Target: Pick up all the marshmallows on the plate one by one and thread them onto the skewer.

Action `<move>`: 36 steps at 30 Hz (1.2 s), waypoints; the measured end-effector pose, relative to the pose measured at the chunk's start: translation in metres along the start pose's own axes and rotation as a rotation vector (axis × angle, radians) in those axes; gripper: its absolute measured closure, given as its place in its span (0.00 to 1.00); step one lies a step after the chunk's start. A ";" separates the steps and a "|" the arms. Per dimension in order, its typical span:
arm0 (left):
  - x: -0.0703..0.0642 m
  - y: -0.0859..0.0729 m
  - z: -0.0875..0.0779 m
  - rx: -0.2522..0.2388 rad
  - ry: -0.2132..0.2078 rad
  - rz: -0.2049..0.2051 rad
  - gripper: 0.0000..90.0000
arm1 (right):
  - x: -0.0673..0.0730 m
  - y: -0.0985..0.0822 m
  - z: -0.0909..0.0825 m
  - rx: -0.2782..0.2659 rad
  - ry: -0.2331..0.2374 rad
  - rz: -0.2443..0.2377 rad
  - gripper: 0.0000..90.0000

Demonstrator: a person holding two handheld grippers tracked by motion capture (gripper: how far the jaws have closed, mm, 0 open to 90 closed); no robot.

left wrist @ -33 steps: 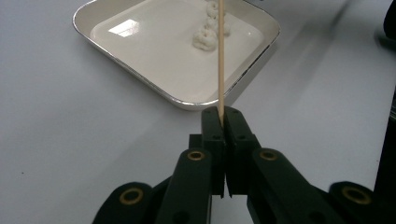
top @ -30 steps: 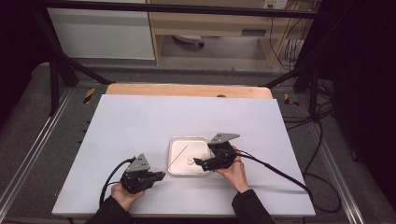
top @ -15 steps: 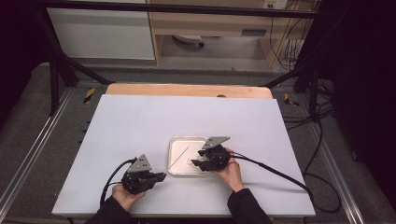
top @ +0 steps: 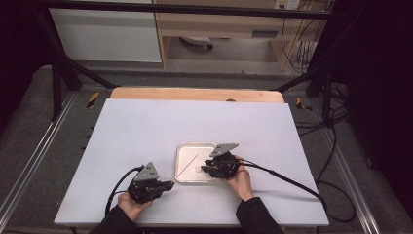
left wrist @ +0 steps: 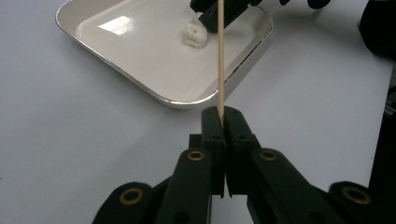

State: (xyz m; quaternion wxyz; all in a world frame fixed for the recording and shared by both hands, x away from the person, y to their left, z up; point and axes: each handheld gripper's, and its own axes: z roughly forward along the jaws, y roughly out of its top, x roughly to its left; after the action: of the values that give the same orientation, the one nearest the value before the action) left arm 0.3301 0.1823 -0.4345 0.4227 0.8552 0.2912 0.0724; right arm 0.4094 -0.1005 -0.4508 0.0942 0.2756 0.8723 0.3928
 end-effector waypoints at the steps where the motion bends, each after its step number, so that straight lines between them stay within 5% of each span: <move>1: 0.000 0.000 0.000 0.000 0.000 0.000 0.98 | 0.000 0.000 -0.001 0.000 0.000 0.001 0.79; 8: -0.002 0.000 0.001 -0.004 -0.001 0.003 0.98 | -0.001 0.009 -0.022 -0.061 0.025 0.054 0.79; 20: -0.004 0.000 0.002 -0.012 -0.004 0.006 0.98 | -0.005 0.022 -0.059 -0.239 0.148 0.196 0.79; 28: -0.006 0.000 0.003 -0.021 -0.003 0.010 0.98 | -0.007 0.029 -0.069 -0.351 0.217 0.271 0.79; 36: -0.008 0.000 0.002 -0.045 -0.002 0.007 0.98 | -0.009 0.032 -0.067 -0.402 0.274 0.336 0.80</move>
State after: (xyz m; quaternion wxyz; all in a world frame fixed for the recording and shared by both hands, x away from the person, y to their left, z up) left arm 0.3248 0.1766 -0.4348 0.4420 0.8465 0.2860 0.0795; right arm 0.4045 -0.1308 -0.3824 -0.0383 0.3363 0.7237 0.6014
